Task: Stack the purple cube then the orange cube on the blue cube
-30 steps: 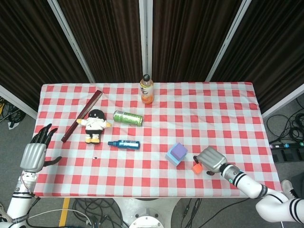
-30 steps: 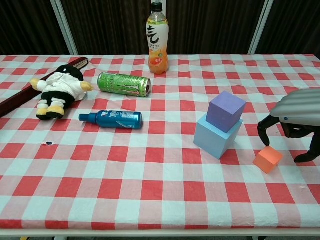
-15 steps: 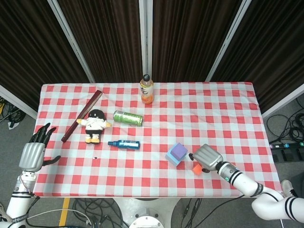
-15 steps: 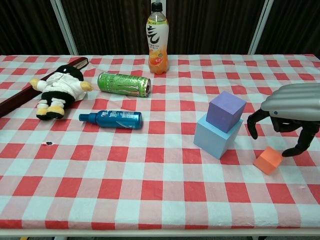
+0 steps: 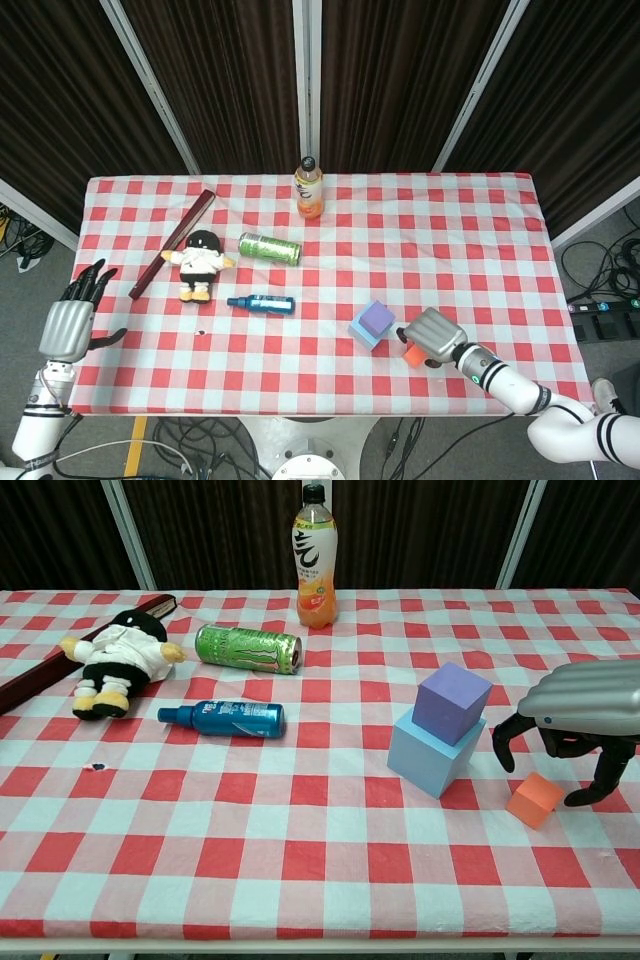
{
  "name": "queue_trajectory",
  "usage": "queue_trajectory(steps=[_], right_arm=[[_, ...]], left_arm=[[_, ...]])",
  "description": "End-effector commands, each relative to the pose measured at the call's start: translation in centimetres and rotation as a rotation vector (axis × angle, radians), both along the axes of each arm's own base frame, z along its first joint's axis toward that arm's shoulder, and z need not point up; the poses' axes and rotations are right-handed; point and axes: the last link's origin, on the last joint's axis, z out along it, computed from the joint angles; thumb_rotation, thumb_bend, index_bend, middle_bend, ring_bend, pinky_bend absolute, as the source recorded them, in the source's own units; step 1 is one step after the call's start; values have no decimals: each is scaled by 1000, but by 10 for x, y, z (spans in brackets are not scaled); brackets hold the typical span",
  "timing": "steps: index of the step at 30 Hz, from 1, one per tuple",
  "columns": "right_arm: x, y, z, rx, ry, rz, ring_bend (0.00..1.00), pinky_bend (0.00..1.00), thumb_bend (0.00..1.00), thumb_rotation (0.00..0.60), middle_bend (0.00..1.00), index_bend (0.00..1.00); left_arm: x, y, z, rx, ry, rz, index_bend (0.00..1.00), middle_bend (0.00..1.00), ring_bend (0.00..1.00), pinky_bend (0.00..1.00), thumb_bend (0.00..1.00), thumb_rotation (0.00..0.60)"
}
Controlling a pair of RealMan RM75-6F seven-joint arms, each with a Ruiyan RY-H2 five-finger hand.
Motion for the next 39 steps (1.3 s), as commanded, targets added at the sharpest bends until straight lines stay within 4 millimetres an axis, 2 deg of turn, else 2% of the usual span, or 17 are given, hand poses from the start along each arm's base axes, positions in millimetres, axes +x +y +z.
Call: queue_trajectory(steps=[1, 9, 21, 25, 28, 31, 35, 39], right_arm=[[0, 0, -2, 4, 3, 0, 939, 872, 90, 600, 1000, 381], [0, 0, -11, 23, 14, -6, 939, 872, 89, 600, 1000, 392], [2, -2, -14, 5, 3, -13, 943, 873, 89, 600, 1000, 572], [3, -2, -9, -5, -5, -13, 947, 876, 89, 600, 1000, 598], [11, -3, 5, -29, -22, 6, 947, 876, 90, 600, 1000, 601], [24, -4, 30, -65, -49, 23, 947, 876, 90, 600, 1000, 601], [52, -7, 70, -119, -98, 48, 947, 876, 89, 600, 1000, 602], [84, -14, 101, -160, -134, 83, 947, 876, 90, 600, 1000, 602]], left_arm=[[0, 0, 0, 0, 0, 2, 159, 109, 82, 206, 0, 600], [-2, 1, 0, 1, 2, 8, 159, 109, 82, 207, 0, 600], [-6, 0, -1, -7, -1, 20, 159, 109, 82, 206, 0, 600], [-6, 0, -1, -5, -3, 21, 159, 109, 82, 207, 0, 600], [-7, 0, 0, -1, -7, 21, 159, 109, 82, 206, 0, 600], [-6, 1, 0, -3, -9, 22, 159, 109, 81, 207, 0, 600], [-5, 0, -2, -10, -10, 17, 159, 109, 82, 207, 0, 600], [-5, 0, -4, -16, -10, 16, 159, 109, 82, 207, 0, 600]])
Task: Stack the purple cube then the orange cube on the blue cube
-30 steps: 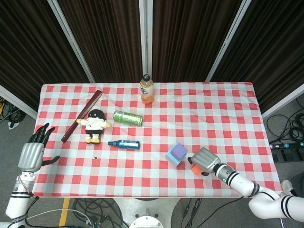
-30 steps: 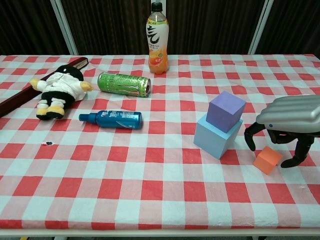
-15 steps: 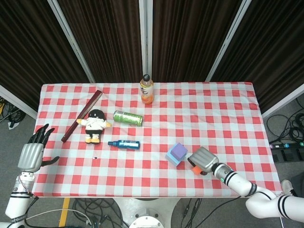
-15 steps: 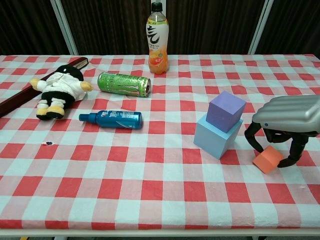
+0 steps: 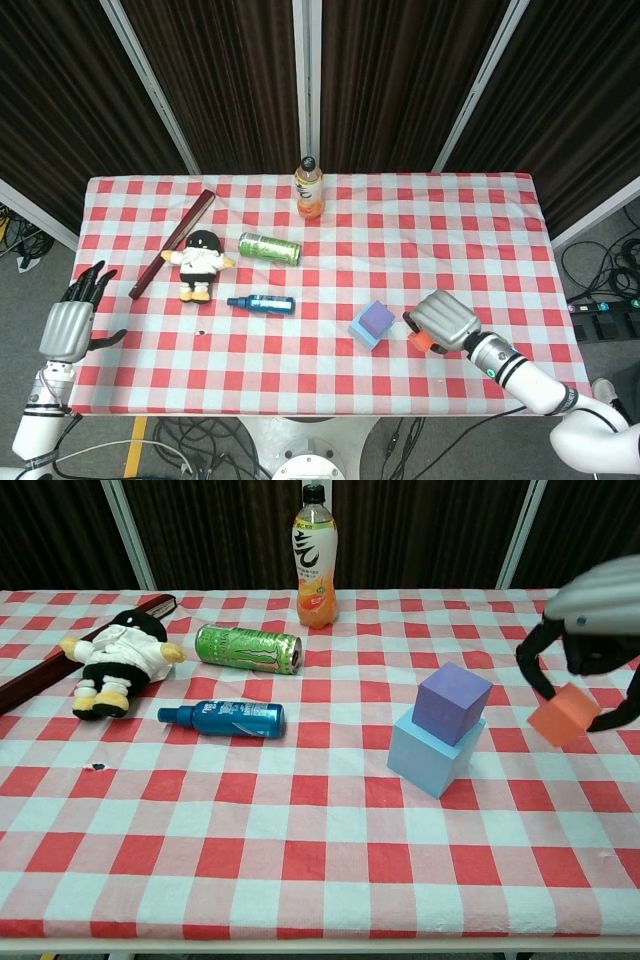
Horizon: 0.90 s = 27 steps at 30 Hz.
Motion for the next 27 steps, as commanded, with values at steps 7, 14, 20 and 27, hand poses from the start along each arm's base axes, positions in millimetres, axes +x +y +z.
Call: queue_trajectory(steps=[7, 14, 20, 27], right_arm=[[70, -31, 35, -8, -68, 28, 947, 876, 91, 600, 1000, 601], [88, -49, 14, 107, -17, 7, 946, 876, 104, 600, 1000, 601], [97, -62, 4, 138, 29, 18, 947, 876, 116, 600, 1000, 601], [103, -74, -3, 163, 66, 10, 947, 876, 115, 600, 1000, 602]], left_arm=[[-1, 1, 1, 1, -7, 5, 159, 109, 82, 207, 0, 600], [-6, 2, 2, 1, -8, 17, 159, 109, 81, 207, 0, 600], [-9, 3, 0, -5, -7, 30, 159, 109, 82, 207, 0, 600], [-14, 5, 0, -4, -10, 47, 159, 109, 82, 207, 0, 600]])
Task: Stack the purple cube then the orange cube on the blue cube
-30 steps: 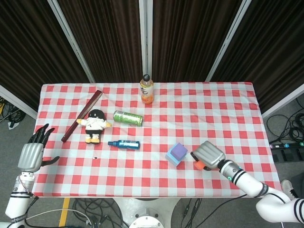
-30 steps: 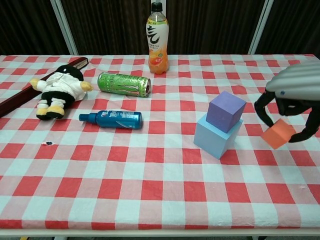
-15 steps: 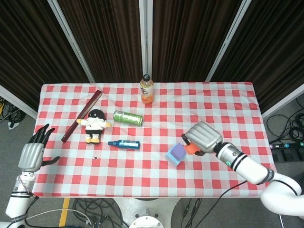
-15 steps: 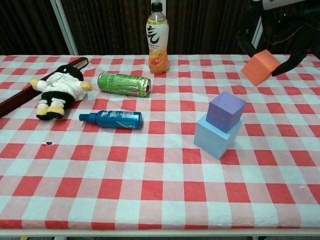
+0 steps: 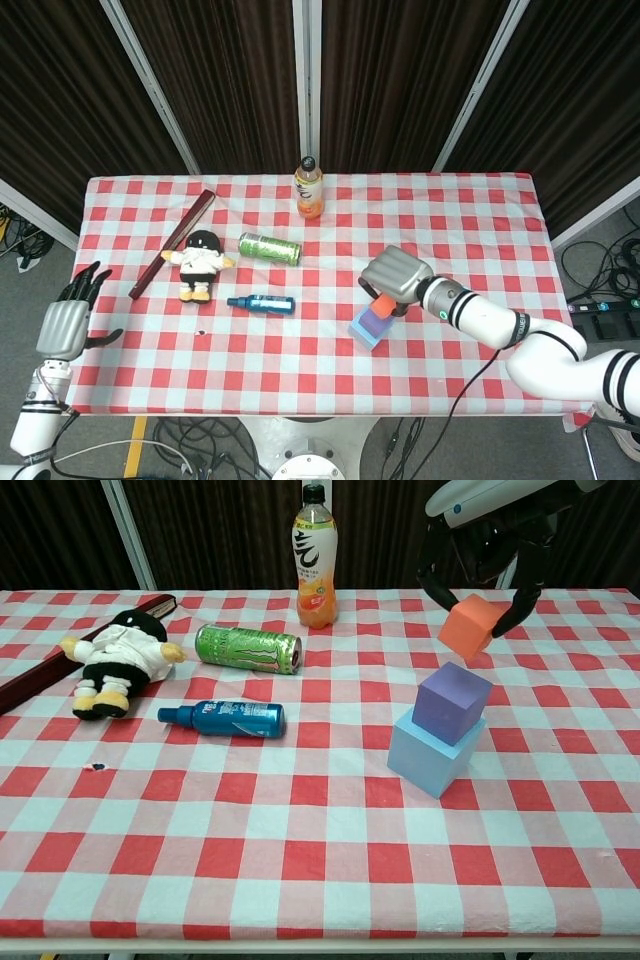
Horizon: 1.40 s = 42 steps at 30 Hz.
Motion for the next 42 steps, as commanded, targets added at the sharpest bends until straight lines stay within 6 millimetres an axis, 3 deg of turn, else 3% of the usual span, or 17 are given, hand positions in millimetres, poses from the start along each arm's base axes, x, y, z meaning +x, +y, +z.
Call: queue_trajectory(steps=[1, 42], right_arm=[[2, -2, -3, 15, 12, -9, 947, 876, 115, 600, 1000, 602], [-4, -5, -25, 69, 80, -40, 947, 876, 120, 600, 1000, 602]], left_arm=[[-1, 1, 1, 3, -3, 6, 159, 109, 82, 207, 0, 600], [-5, 5, 1, 11, -24, 25, 159, 109, 82, 206, 0, 600]])
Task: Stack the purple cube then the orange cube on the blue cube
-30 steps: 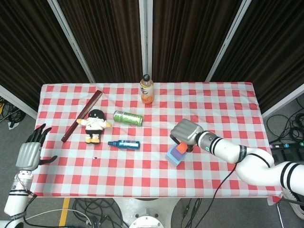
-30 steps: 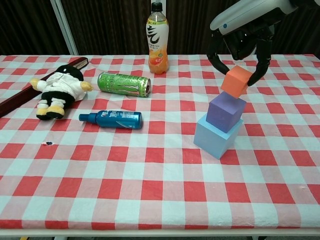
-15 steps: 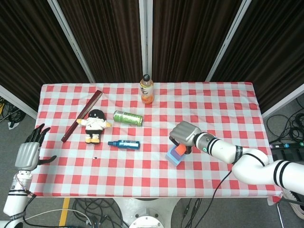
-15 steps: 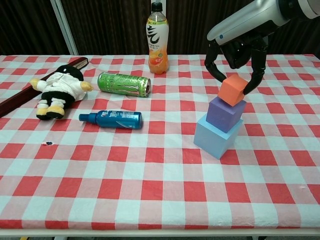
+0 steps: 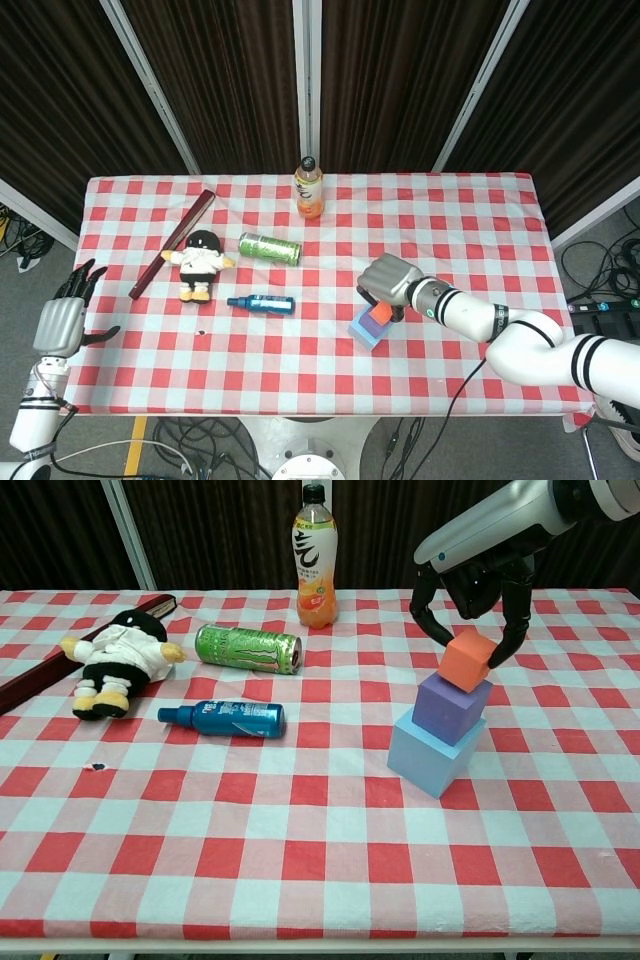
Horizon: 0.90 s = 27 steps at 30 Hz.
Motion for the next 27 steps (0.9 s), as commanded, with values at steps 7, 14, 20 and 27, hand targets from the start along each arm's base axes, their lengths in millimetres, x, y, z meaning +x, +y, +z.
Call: queue_trajectory(steps=[7, 14, 20, 27], right_arm=[[-1, -1, -5, 7, 2, 0, 947, 876, 120, 600, 1000, 599], [-1, -2, -5, 11, 8, -1, 947, 871, 92, 600, 1000, 477], [3, -2, -3, 8, -2, -1, 947, 869, 68, 600, 1000, 377], [12, -1, 7, -11, -39, 8, 939, 866, 64, 600, 1000, 358]], left_arm=[[-2, 0, 1, 4, 0, 5, 159, 109, 82, 206, 0, 600], [-2, 0, 2, 5, -1, 4, 159, 110, 82, 207, 0, 600], [-2, 0, 2, 6, -1, 3, 159, 109, 82, 207, 0, 600], [-1, 0, 1, 3, 0, -1, 159, 109, 82, 206, 0, 600]])
